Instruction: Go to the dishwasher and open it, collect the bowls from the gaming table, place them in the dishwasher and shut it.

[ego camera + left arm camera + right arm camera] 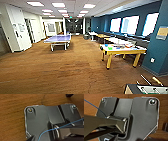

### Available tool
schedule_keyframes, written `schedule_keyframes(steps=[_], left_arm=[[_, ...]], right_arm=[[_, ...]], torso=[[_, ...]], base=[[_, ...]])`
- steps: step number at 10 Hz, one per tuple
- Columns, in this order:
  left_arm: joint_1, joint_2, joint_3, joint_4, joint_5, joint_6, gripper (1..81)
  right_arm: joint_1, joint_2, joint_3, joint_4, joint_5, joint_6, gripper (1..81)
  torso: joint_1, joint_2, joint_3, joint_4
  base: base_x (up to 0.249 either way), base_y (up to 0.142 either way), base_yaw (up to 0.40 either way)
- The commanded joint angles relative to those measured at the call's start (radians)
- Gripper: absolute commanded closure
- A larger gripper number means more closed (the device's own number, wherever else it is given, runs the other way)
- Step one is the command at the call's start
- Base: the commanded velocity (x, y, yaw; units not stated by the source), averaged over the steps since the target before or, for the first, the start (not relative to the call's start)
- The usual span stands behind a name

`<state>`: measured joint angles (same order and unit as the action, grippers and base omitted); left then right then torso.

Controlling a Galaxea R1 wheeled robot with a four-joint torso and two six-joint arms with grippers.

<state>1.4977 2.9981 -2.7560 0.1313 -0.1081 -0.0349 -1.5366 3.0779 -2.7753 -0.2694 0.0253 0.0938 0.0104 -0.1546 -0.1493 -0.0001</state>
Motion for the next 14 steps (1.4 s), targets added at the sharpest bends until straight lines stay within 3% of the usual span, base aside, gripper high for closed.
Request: schedule_keyframes(steps=[1,14], left_arm=[[-0.055,-0.005,-0.002,-0.002,0.042,-0.003,1.0],[-0.055,-0.007,-0.002,-0.002,0.042,-0.003,1.0]], right_arm=[[0.054,0.000,0.002,-0.001,-0.048,0.000,1.0],[0.054,-0.002,0.002,-0.001,-0.048,0.000,1.0]], torso=[[0.000,0.000,0.000,0.000],[0.000,0.000,0.000,0.000]], base=[[0.102,0.000,0.000],[0.120,0.000,0.000]])
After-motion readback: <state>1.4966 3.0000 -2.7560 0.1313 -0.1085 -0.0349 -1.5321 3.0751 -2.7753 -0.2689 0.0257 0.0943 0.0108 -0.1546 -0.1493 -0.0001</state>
